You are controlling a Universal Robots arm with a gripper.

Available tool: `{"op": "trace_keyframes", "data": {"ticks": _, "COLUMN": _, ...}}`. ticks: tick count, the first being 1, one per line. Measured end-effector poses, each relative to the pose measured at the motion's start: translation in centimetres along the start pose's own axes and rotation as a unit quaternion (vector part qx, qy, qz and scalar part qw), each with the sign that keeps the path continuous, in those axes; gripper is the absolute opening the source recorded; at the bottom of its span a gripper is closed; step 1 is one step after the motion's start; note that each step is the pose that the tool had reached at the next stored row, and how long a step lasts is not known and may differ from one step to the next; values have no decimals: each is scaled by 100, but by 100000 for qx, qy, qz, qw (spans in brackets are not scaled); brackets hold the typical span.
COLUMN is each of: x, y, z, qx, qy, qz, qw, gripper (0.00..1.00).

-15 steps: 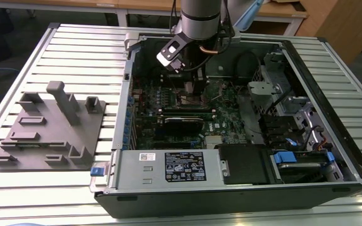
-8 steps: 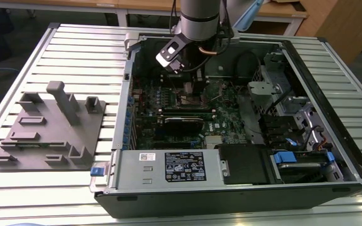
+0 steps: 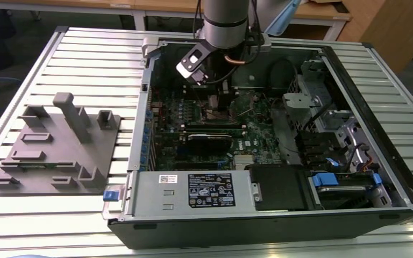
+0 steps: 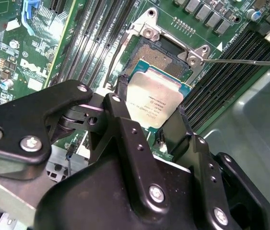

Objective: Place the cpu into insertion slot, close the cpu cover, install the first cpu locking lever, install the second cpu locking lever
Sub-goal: 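Place the cpu into insertion slot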

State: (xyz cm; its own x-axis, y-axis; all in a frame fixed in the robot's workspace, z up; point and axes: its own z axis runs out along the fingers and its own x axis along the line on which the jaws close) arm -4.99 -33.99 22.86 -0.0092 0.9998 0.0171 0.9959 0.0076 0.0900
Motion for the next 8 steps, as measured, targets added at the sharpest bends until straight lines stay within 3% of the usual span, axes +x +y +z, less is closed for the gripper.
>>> {"op": "trace_keyframes", "data": {"ticks": 8, "x": 0, "y": -6, "z": 26, "qx": -8, "qy": 11, "qz": 7, "qw": 100000, "gripper": 54}}
